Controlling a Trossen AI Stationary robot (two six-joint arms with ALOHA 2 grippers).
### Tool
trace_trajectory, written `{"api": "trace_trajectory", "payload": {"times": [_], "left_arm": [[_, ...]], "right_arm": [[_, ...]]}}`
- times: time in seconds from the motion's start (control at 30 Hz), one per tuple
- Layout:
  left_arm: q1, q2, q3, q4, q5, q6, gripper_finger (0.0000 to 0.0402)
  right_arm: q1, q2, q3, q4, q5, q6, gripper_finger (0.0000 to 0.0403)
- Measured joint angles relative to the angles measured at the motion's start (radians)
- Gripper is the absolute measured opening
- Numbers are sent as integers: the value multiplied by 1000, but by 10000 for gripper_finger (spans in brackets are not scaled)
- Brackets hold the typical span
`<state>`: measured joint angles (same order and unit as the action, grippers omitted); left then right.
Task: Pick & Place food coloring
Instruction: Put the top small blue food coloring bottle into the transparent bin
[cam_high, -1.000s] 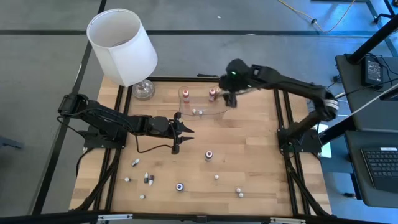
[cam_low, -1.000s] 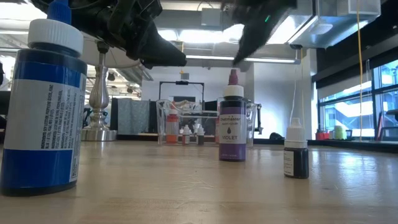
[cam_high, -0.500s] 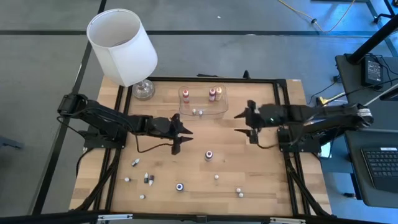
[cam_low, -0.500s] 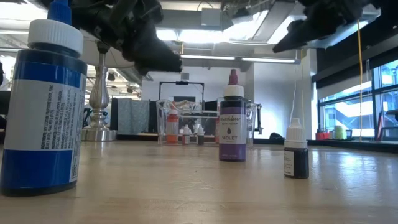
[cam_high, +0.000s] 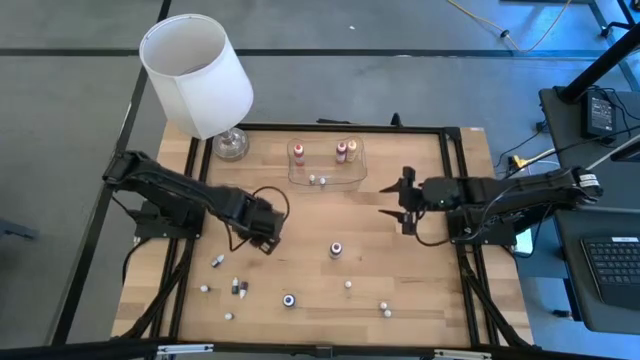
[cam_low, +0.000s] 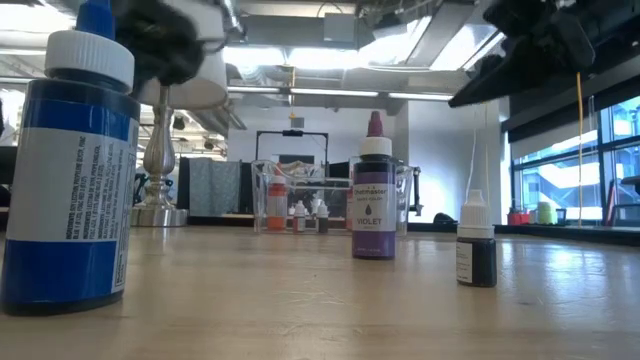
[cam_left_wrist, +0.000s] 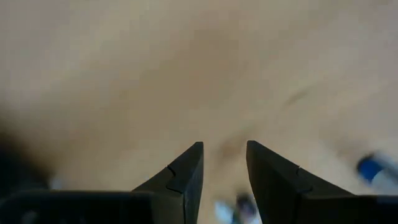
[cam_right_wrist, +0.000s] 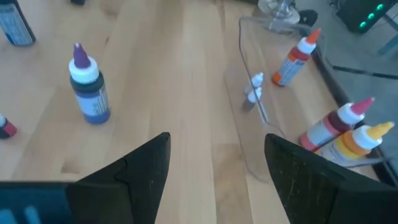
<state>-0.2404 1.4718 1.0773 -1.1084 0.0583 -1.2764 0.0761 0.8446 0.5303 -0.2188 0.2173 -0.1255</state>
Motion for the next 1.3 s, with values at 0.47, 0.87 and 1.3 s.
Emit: {"api": "trace_trajectory", "payload": {"times": [0.47,0.87,1.3], "left_arm": [[100,252,-29,-122,515,127,117],[190,439,-29,-281,437,559,116],[129,408,-134,-169,384,453,116]], "right_arm": [[-1,-1,-12,48,0,-13,261],[-1,-1,-12,66,0,-17,261],[-1,0,-13,12,0,16,261]]}}
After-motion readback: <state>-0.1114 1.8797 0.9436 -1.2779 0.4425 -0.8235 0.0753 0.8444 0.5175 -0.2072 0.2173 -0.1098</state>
